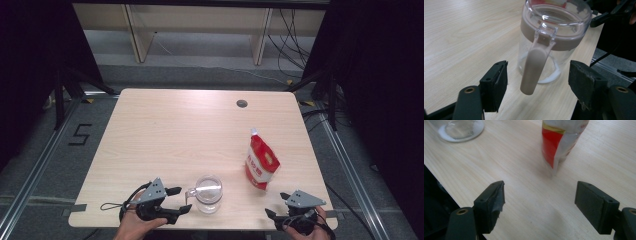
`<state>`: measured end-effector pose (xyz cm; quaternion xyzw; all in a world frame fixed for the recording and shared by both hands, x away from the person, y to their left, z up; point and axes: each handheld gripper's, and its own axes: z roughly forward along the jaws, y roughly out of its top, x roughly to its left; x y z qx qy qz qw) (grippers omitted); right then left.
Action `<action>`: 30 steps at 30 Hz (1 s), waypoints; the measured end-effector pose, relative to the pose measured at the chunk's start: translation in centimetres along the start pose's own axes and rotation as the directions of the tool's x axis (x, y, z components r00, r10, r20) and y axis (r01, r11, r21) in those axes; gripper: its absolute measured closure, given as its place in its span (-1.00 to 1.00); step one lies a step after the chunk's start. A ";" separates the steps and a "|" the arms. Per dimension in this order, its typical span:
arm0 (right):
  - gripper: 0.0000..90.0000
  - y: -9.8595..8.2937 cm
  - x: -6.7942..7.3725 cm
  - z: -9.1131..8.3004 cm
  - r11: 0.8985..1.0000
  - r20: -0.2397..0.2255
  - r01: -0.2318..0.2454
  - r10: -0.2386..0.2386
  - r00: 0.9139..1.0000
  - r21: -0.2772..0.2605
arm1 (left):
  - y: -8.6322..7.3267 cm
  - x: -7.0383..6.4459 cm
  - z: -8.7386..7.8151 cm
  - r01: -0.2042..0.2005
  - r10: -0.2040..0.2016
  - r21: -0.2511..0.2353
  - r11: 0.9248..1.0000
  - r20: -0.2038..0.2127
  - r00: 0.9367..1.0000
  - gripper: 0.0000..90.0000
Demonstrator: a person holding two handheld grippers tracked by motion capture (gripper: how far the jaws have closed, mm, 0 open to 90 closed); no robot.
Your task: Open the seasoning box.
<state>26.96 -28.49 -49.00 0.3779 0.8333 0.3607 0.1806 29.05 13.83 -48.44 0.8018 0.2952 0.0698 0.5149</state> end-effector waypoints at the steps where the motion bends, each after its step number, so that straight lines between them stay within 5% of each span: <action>1: -0.44 0.0 0.0 0.0 1.000 0.000 0.000 0.000 1.000 0.000 | 0.0 0.0 0.0 0.000 0.000 0.000 1.000 0.000 1.000 -0.31; 5: -0.46 -0.1 0.0 -0.1 1.000 -0.009 0.013 -0.013 1.000 -0.006 | 0.5 -0.2 -0.4 0.012 -0.012 -0.012 1.000 -0.003 1.000 -0.33; 10: -0.48 0.0 0.2 0.0 1.000 -0.034 -0.010 0.009 0.999 -0.027 | 1.2 -0.4 -1.2 0.026 -0.021 -0.076 0.997 0.062 0.998 -0.29; 16: -0.46 0.2 0.9 0.3 0.999 -0.078 0.002 -0.005 0.997 -0.037 | 1.7 -0.1 -2.0 0.049 -0.038 -0.105 0.993 0.103 0.994 0.20; 19: -0.46 0.3 1.0 0.3 0.999 -0.092 -0.009 0.005 0.996 -0.040 | 1.9 -0.3 -2.2 0.046 -0.036 -0.105 0.993 0.091 0.995 0.36; 24: -0.44 0.2 1.2 0.3 0.999 -0.078 -0.005 0.002 0.997 -0.040 | 2.6 -0.8 -2.2 -0.042 0.046 -0.103 0.994 0.041 0.998 0.74; 30: -0.39 0.3 1.5 0.5 0.999 -0.070 0.013 -0.016 0.997 -0.042 | 3.4 -1.2 -1.2 -0.119 0.119 -0.095 0.988 -0.005 0.993 0.92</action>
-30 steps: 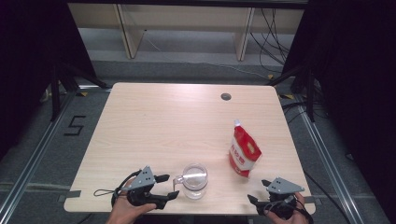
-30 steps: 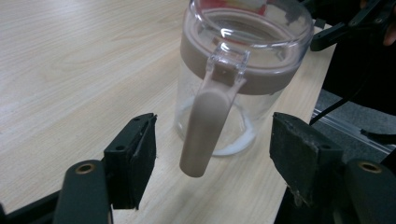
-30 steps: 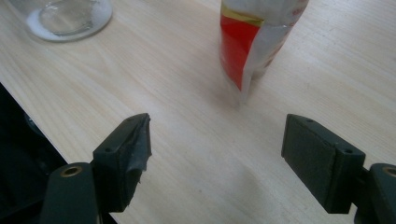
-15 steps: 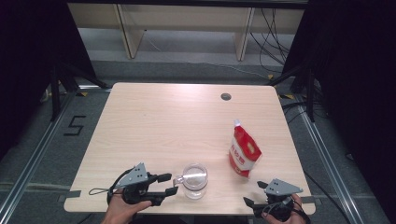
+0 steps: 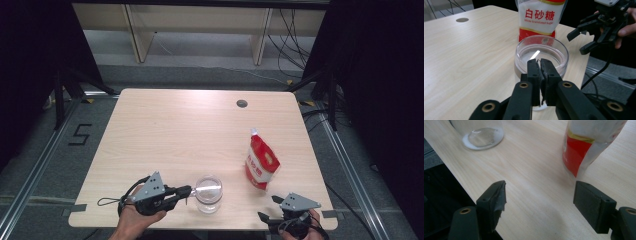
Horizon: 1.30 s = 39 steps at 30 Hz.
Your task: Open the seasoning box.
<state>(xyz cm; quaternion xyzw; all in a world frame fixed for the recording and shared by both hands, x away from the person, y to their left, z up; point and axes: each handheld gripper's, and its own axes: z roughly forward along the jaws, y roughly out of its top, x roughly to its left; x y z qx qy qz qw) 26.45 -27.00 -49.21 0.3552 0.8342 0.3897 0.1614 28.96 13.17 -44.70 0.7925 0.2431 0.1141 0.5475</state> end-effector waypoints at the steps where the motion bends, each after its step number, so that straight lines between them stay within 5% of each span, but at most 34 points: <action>1: -0.39 0.0 0.0 0.0 1.000 0.000 0.002 -0.002 1.000 0.000 | 0.1 0.0 0.2 -0.007 0.007 -0.004 1.000 0.000 1.000 0.94; 2: -0.39 0.0 -0.1 0.0 1.000 -0.008 0.002 -0.002 1.000 -0.001 | 0.2 0.2 0.4 -0.033 0.033 0.004 0.999 -0.008 0.999 0.95; 10: -0.39 0.1 0.1 -0.1 1.000 0.002 0.002 -0.002 1.000 0.002 | -0.1 0.2 0.7 -0.006 0.006 0.013 1.000 -0.016 1.000 0.98; 13: -0.38 0.2 0.3 -0.1 1.000 -0.008 -0.022 0.022 1.000 -0.008 | -0.1 0.2 0.7 -0.024 0.024 0.014 1.000 -0.020 1.000 0.97; 19: -0.44 0.4 0.6 0.0 0.999 -0.013 -0.027 0.026 1.000 -0.046 | -0.2 0.2 0.7 -0.025 0.025 0.008 1.000 -0.022 0.999 0.97; 22: -0.46 0.7 0.8 0.2 0.997 -0.025 0.011 -0.013 1.000 -0.080 | -0.2 0.0 0.6 -0.039 0.040 0.014 0.999 -0.041 0.998 0.94; 26: -0.46 1.1 1.4 0.4 0.996 -0.040 -0.012 0.008 0.999 -0.087 | -0.3 -0.1 0.6 -0.053 0.053 0.008 0.999 -0.047 0.997 0.94; 30: -0.30 1.5 2.0 0.7 0.995 -0.080 -0.010 0.001 0.997 -0.102 | -0.4 -0.2 0.5 -0.028 0.028 0.005 1.000 -0.051 0.998 0.95; 39: 0.23 3.1 3.4 1.0 0.984 -0.109 0.035 -0.055 0.992 -0.176 | -0.5 0.0 0.5 -0.045 0.045 0.002 0.999 -0.048 0.998 0.95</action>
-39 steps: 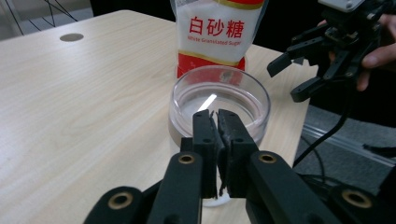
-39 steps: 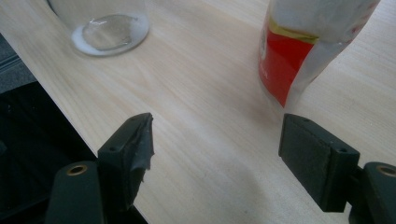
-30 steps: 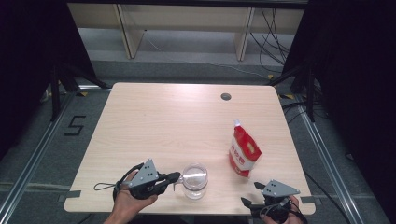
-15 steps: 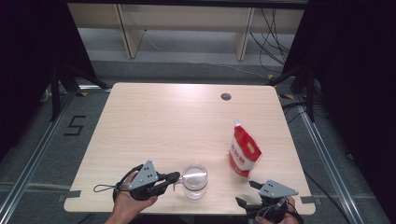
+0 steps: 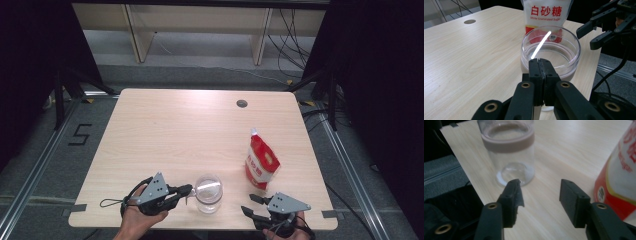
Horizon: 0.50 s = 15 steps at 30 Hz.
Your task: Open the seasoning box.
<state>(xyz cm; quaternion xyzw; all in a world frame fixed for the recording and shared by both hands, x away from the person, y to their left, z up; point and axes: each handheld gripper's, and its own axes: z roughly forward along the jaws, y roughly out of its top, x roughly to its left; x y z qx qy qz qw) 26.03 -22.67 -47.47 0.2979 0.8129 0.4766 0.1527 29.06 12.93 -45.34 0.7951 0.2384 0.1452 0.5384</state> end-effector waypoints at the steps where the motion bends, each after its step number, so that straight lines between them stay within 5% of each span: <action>1: 0.30 0.2 0.1 0.0 1.000 0.009 0.014 -0.013 1.000 -0.015 | 0.0 0.0 0.0 0.000 0.000 0.000 1.000 0.000 1.000 0.95; 15: 0.77 2.0 1.4 2.0 0.995 -0.059 0.096 -0.098 0.993 -0.036 | -0.2 0.0 -0.2 0.012 -0.012 -0.011 1.000 0.002 1.000 0.95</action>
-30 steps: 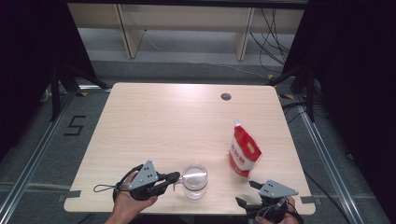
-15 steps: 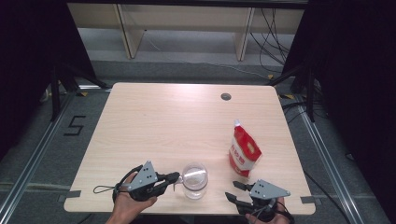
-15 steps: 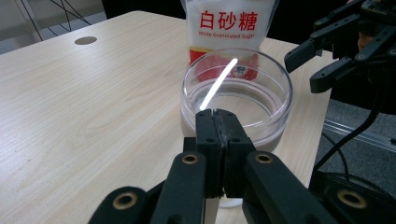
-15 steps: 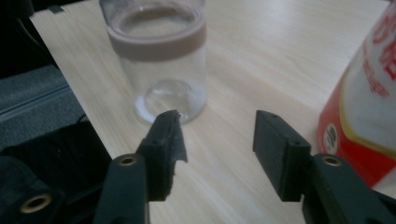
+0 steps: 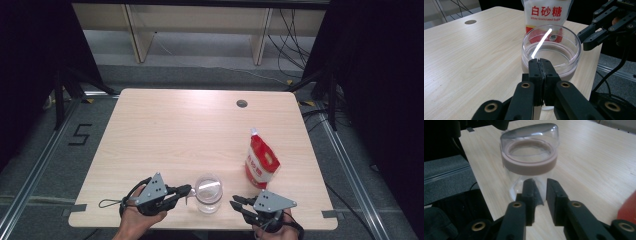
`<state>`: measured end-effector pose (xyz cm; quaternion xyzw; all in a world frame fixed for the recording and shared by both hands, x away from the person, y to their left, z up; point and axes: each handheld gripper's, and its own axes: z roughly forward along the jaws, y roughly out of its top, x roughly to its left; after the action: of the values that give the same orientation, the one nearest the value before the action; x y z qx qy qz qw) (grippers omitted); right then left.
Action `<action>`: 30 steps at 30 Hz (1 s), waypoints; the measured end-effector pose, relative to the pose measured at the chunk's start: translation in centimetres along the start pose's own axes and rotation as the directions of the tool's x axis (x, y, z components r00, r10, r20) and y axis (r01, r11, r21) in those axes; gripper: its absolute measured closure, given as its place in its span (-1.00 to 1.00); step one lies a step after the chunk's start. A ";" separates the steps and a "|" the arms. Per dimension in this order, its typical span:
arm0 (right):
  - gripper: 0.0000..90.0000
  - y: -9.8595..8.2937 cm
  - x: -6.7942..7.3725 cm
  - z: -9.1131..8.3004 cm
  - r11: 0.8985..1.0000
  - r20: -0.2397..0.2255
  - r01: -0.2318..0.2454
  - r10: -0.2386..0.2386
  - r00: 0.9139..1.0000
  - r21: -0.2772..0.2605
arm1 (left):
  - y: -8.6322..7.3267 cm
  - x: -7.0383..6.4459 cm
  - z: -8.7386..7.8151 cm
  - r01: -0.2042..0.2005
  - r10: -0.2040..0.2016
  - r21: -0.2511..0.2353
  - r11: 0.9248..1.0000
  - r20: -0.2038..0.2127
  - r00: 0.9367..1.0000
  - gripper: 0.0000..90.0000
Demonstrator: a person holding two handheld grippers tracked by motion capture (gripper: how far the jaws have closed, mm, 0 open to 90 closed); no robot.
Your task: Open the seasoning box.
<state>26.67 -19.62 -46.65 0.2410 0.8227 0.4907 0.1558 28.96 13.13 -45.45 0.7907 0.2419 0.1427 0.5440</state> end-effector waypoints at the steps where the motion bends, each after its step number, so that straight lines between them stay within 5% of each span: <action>1: 0.81 0.2 0.1 0.2 1.000 0.003 0.018 -0.018 1.000 -0.002 | 0.0 0.0 0.0 0.001 -0.001 -0.001 1.000 0.001 1.000 0.95; 21: 0.96 1.9 0.0 1.8 0.998 -0.003 0.052 -0.052 0.999 -0.020 | 0.0 0.0 0.0 0.007 -0.007 -0.002 1.000 0.002 1.000 0.95; 30: 0.97 2.3 0.1 2.3 0.998 -0.013 0.069 -0.069 0.998 -0.005 | 0.0 0.2 0.0 -0.023 0.023 -0.002 1.000 0.007 1.000 0.96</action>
<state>28.26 -16.92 -45.74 0.2087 0.8305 0.4884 0.1677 29.13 13.21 -45.48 0.7935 0.2306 0.1463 0.5439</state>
